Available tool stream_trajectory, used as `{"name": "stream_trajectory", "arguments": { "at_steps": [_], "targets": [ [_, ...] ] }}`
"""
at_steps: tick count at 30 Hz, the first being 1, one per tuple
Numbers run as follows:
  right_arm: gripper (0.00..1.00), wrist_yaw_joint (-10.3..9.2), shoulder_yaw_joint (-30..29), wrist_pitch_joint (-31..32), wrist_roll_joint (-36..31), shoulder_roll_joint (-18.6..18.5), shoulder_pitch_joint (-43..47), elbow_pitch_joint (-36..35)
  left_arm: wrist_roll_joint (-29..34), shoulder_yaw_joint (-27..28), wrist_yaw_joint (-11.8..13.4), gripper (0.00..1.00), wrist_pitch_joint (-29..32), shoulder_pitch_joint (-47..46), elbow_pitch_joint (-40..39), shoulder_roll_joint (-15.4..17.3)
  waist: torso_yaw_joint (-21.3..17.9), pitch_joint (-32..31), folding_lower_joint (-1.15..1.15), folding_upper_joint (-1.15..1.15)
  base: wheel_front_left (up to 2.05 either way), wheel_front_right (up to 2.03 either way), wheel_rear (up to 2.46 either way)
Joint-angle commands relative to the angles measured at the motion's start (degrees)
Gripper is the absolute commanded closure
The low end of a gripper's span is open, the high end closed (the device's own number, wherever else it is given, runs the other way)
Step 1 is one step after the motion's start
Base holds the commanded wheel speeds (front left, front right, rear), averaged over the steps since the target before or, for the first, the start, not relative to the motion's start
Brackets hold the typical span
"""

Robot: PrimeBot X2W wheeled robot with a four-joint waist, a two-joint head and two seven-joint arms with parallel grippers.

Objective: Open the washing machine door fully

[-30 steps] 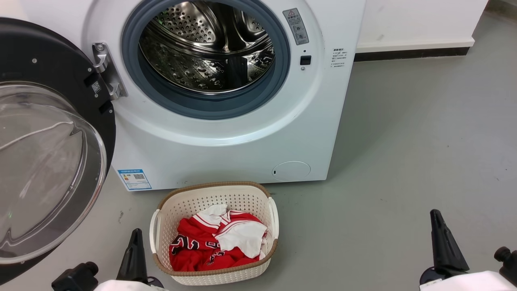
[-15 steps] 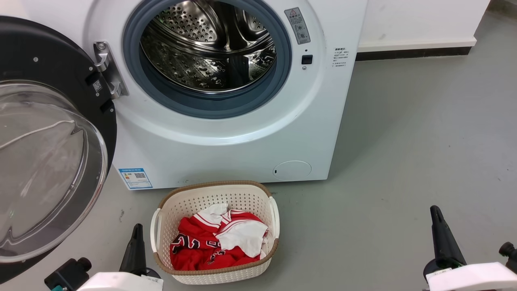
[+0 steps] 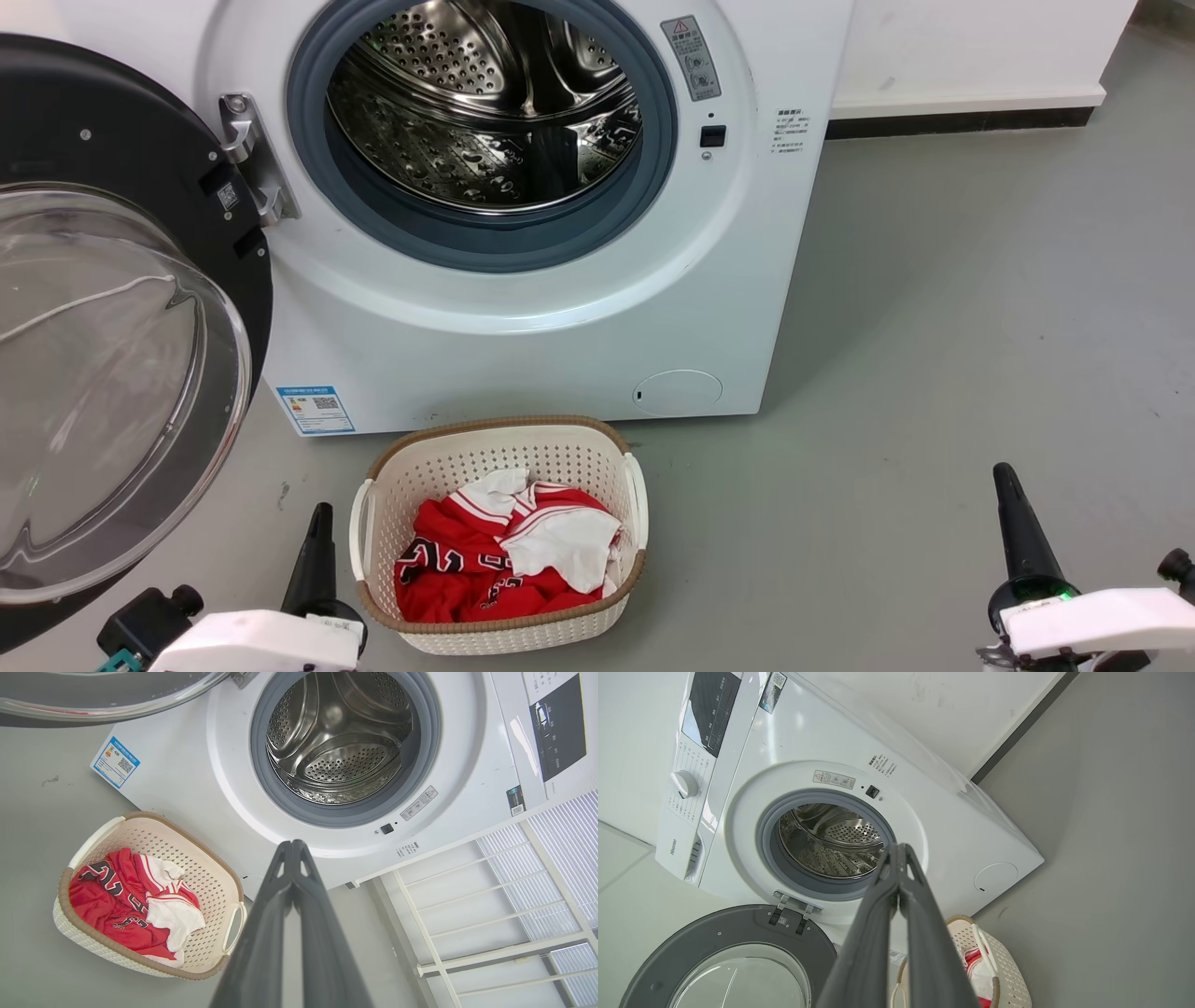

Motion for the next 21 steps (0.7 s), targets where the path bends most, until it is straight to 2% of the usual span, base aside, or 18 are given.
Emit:
{"name": "stream_trajectory", "arguments": {
  "at_steps": [1,21],
  "targets": [
    [1.00,-0.02,-0.18,0.47,1.98,-0.44,-1.49,-0.01,-1.91,0.32,-0.42,1.00,0.48,-1.49,-0.16,0.38,0.03,0.01,0.00,0.00,0.00,0.00,0.00],
    [1.00,-0.02,-0.85,3.61,14.31,-0.44,-4.15,2.53,-14.18,1.10,-1.59,1.00,3.60,-3.99,1.80,0.39,0.33,0.19,0.00,0.00,0.00,0.00,0.00]
  ]
}}
